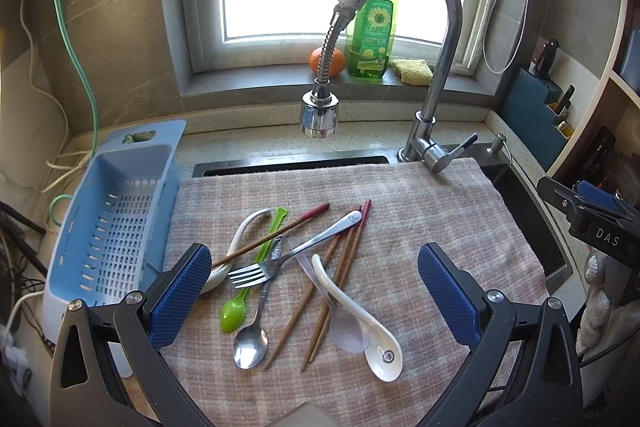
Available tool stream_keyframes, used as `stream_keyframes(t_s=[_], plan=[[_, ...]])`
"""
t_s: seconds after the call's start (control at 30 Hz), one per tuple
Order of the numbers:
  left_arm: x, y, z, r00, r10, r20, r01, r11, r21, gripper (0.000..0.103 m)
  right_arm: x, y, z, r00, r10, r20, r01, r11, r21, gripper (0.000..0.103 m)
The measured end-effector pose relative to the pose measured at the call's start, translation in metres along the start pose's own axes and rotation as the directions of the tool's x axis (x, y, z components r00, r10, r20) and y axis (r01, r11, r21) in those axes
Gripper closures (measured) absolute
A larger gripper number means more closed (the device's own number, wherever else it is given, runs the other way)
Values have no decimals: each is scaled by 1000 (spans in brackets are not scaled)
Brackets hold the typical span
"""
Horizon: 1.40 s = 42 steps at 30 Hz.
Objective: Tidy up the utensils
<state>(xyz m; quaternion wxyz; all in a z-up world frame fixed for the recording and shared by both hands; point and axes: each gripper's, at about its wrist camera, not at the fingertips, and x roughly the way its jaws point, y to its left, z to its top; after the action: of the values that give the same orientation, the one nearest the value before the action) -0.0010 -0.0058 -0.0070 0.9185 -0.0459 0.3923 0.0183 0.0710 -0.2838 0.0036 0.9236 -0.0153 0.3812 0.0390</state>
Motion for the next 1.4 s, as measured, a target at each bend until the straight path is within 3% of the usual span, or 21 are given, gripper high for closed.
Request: stream_keyframes(t_s=[0.47,0.7,1.07,1.23,1.4], plan=[[7,8,-1,999,-47,5,47,997,-58,1,10,5,2,1000,4,-25,-4,1000,-13,1],[10,14,-5,999,-28,-26,27,998,-58,1,17,10,0,999,16,-40,-17,1000,-25,1],[13,37,-16,999,15,-46,-19,996,-90,1,34,18,-8,989,128,-71,-130,991,-14,1],[16,45,-26,995,21,-95,-32,993,-116,1,50,35,-8,961,229,-157,-239,969,-53,1],[19,46,-39,994,6,-113,-21,991,-134,1,69,48,-13,910,324,-260,-347,937,-47,1]])
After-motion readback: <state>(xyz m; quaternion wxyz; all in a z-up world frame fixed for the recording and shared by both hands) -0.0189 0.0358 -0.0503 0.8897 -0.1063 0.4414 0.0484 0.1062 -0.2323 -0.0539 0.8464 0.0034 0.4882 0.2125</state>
